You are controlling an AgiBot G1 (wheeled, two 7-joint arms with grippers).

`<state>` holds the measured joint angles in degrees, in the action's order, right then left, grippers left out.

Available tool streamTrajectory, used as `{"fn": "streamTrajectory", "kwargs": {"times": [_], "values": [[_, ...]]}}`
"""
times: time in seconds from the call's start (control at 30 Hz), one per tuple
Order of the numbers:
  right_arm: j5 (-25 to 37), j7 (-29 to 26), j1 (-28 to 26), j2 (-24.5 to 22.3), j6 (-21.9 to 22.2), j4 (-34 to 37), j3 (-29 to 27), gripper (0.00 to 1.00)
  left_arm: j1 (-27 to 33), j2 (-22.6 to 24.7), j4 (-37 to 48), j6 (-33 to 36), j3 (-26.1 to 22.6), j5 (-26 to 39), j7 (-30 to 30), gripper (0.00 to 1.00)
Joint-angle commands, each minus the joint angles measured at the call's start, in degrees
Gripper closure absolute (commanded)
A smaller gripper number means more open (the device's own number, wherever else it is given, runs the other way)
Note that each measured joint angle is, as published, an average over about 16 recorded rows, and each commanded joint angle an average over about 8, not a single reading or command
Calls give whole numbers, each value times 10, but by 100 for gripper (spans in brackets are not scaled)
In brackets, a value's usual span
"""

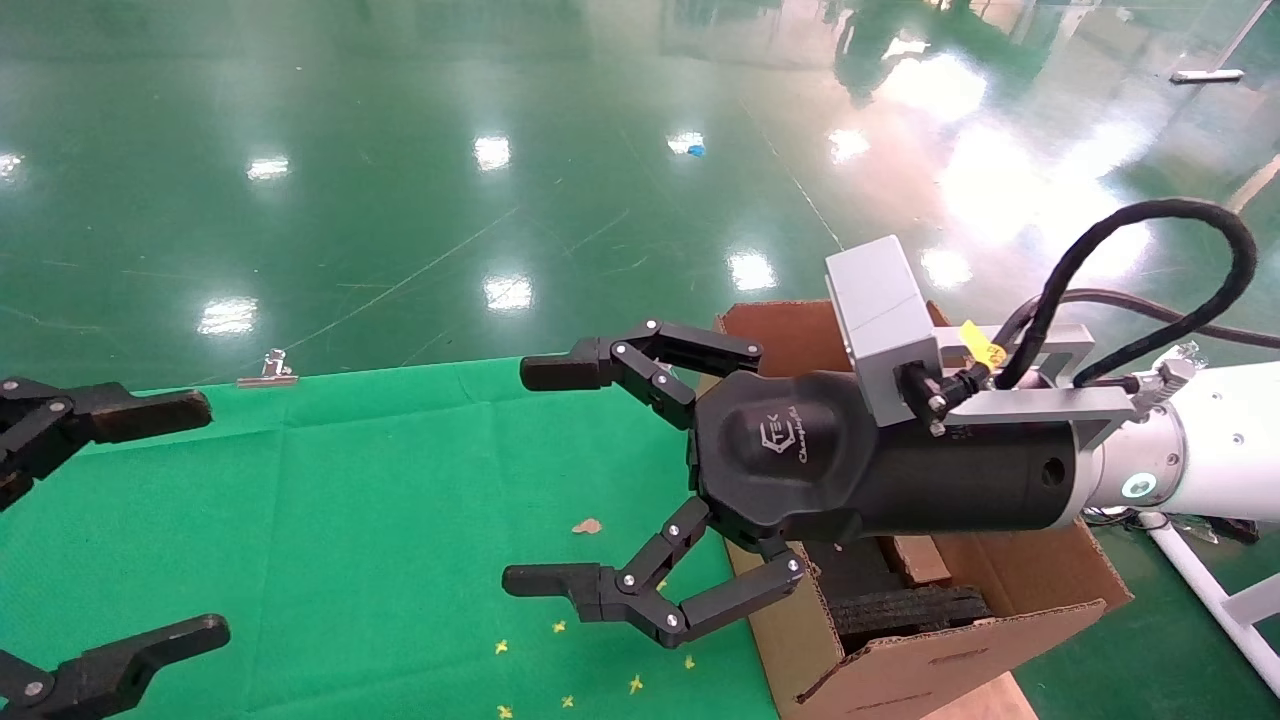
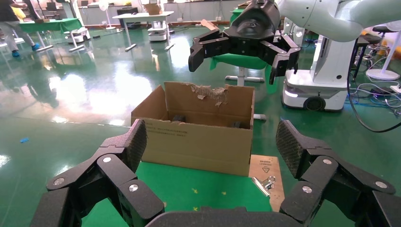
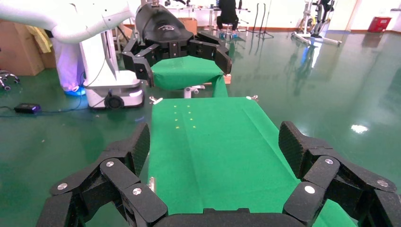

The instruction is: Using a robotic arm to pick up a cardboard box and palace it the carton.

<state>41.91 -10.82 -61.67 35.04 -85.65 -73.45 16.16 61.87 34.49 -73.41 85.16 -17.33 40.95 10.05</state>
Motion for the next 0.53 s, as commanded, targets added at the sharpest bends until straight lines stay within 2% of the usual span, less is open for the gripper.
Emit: {"fn": "streamTrajectory", "kwargs": {"times": [0.03,0.53], "values": [[0,0,0,0,0,0,0,0,0,0,0,0,0,0,0,0],[0,0,0,0,0,0,0,0,0,0,0,0,0,0,0,0]]}}
